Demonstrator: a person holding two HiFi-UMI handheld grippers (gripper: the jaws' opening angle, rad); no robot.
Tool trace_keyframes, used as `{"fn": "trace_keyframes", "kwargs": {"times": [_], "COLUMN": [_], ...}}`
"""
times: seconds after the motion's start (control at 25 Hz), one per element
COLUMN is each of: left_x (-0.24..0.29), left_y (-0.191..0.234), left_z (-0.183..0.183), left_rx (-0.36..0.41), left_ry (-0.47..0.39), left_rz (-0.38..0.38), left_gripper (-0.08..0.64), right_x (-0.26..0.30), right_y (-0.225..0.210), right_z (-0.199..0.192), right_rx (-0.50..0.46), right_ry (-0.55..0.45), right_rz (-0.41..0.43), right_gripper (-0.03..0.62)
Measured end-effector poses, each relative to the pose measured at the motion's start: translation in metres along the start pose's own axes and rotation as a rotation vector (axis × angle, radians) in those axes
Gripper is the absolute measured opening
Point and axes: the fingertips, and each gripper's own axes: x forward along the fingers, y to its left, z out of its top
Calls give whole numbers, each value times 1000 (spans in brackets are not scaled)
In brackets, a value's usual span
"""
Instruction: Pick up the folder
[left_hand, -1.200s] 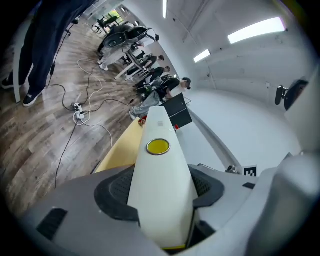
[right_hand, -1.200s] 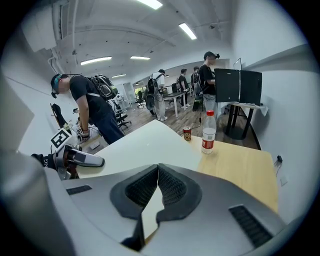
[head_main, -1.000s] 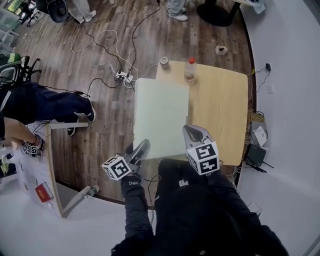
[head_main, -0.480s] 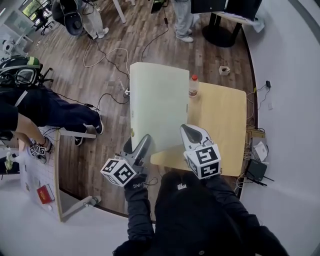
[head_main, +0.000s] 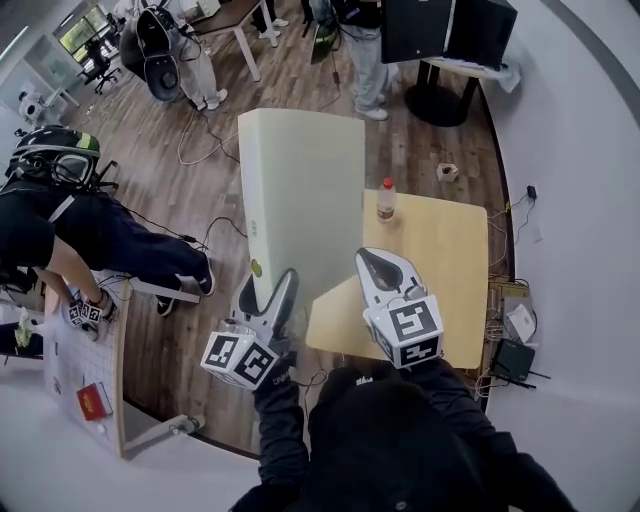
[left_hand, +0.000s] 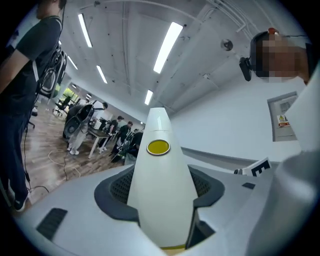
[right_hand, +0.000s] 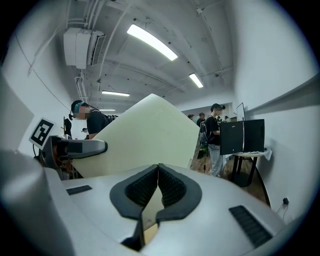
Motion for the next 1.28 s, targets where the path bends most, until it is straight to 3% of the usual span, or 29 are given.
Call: {"fn": "trace_keyframes", "kwargs": {"times": [0.56,1.28], "left_x": [-4,-3], "left_y": [-45,-66], "left_z": [61,78], "left_rx": [168,349], "left_ry": [-150,-208], "left_rz": [4,87], "left_gripper": [290,290], "right_x": [-28,-32], "right_y": [-6,7], "right_z": [70,97], "right_rx": [-73,-122], "right_ry": [-172,-252], "right_rz": [-40,3], "right_gripper": [25,25]}}
